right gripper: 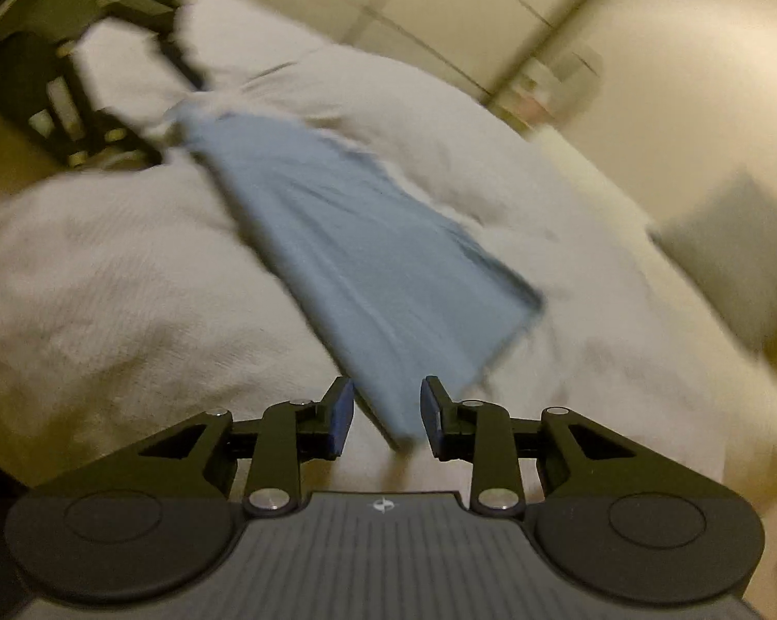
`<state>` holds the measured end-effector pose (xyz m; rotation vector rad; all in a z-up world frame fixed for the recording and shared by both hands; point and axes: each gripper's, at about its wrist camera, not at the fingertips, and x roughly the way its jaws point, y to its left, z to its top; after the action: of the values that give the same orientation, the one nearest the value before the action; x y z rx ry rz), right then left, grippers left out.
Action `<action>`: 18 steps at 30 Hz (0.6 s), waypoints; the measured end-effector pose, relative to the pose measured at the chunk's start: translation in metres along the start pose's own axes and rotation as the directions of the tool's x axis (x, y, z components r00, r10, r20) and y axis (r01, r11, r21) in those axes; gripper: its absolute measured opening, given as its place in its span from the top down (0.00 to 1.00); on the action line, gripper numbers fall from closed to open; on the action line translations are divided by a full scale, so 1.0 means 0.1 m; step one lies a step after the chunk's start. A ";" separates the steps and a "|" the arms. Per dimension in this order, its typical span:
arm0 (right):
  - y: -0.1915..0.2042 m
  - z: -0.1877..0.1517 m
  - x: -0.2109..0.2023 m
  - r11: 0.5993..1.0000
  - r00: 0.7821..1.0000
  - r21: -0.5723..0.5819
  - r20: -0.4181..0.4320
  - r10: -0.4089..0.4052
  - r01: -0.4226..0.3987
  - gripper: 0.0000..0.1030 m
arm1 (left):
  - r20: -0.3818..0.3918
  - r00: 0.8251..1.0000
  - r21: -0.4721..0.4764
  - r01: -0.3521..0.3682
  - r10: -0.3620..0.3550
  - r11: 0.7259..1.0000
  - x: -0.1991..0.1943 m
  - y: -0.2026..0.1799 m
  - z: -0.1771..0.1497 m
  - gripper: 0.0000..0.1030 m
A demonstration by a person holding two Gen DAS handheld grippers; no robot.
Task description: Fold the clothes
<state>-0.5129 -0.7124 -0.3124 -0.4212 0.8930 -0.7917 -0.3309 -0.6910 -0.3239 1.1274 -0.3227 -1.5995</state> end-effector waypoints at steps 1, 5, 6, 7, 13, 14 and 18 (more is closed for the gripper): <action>0.08 0.03 0.08 0.998 1.000 -0.065 -0.004 -0.015 0.015 0.70 | -0.003 1.000 0.028 -0.016 0.016 0.999 0.06 -0.03 0.02 0.56; 0.15 0.02 0.34 0.984 0.998 -0.176 -0.045 -0.048 0.039 1.00 | -0.052 0.996 0.093 -0.063 0.068 0.994 0.35 -0.02 -0.03 0.92; 0.11 -0.01 0.34 0.986 0.998 -0.163 -0.049 -0.051 0.042 1.00 | -0.051 0.997 0.091 -0.058 0.063 0.994 0.37 -0.01 -0.06 0.92; 0.08 -0.05 0.34 0.989 0.997 -0.138 -0.054 -0.056 0.048 1.00 | -0.044 0.997 0.086 -0.053 0.056 0.995 0.37 0.00 -0.09 0.93; 0.08 -0.25 0.28 0.994 0.993 -0.090 -0.092 -0.069 0.061 1.00 | -0.041 0.998 0.025 -0.054 0.055 0.998 0.36 -0.01 -0.15 0.95; 0.08 -0.25 0.27 0.995 0.993 -0.079 -0.095 -0.071 0.063 1.00 | -0.045 0.998 0.008 -0.051 0.051 0.999 0.36 0.01 -0.15 0.94; 0.00 -0.28 0.18 0.998 0.990 -0.001 -0.124 -0.060 0.061 1.00 | -0.077 0.996 -0.058 -0.044 0.039 0.997 0.27 0.05 -0.15 0.90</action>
<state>-0.5288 -0.7262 -0.3383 -0.4013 0.9983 -0.8823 -0.3152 -0.7115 -0.3417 1.1257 -0.2451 -1.5162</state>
